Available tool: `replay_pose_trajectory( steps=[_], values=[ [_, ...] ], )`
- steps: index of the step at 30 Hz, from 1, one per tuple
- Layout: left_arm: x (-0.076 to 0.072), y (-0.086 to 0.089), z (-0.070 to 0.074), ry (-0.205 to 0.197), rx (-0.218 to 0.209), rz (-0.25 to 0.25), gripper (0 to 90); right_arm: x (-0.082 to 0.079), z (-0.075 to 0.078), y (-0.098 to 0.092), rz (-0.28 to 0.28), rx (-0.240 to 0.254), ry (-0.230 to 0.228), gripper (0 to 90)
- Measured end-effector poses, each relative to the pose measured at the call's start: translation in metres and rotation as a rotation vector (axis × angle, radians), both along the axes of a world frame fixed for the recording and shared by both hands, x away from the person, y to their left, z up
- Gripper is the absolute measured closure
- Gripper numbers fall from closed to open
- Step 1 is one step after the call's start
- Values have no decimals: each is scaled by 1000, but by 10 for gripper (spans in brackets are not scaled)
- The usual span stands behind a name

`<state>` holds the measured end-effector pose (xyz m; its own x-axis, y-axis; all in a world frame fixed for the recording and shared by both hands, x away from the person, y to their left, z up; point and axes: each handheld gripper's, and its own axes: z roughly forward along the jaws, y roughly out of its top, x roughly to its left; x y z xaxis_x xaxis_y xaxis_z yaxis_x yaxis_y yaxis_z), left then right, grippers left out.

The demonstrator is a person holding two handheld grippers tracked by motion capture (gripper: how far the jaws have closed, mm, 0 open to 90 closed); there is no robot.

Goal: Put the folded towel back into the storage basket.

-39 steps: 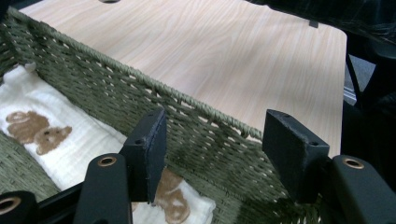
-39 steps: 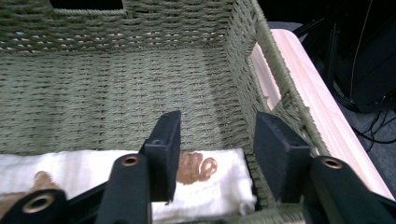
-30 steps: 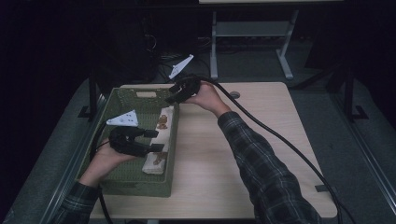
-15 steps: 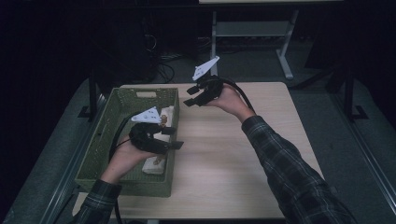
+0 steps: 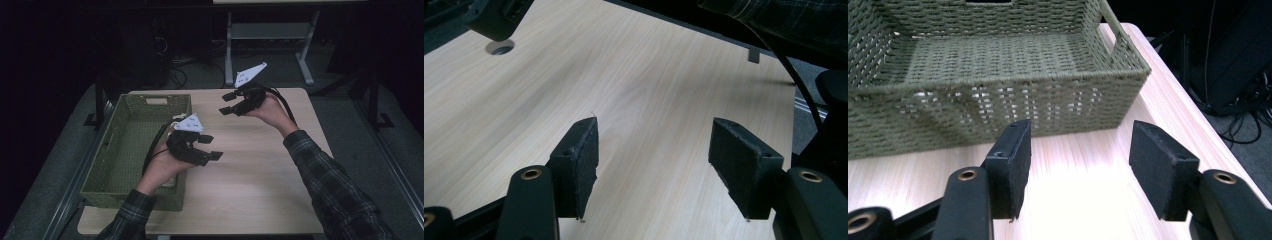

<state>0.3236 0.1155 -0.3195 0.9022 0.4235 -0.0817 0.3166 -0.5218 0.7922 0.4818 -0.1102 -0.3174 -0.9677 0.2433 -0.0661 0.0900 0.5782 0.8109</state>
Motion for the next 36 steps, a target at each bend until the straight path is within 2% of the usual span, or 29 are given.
replay_pose_trajectory(
  steps=[6,10,12,15,20,22,25,30,36],
  values=[
    [2,-21,-3,-2,-2,-17,352,-5,-3,-17,-22,10,-2,404],
    [3,-39,-11,-6,-16,-25,342,-9,-7,-35,-48,24,-2,394],
    [3,-46,-15,-18,-4,-27,330,-11,-10,-41,-60,23,1,387],
    [3,-56,-21,-37,6,-31,311,-14,-16,-49,-71,28,0,376],
    [-1,-72,-34,-38,3,-29,288,-19,-30,-62,-106,28,10,335],
    [-3,-78,-40,-55,11,-23,270,-22,-37,-67,-121,27,7,317],
    [-5,-84,-50,-65,29,-16,246,-26,-47,-75,-147,31,20,296],
    [-5,-88,-69,-37,7,2,235,-34,-63,-86,-190,30,29,267],
    [-6,-89,-85,-50,35,25,212,-43,-79,-95,-248,30,40,257]
  ],
)
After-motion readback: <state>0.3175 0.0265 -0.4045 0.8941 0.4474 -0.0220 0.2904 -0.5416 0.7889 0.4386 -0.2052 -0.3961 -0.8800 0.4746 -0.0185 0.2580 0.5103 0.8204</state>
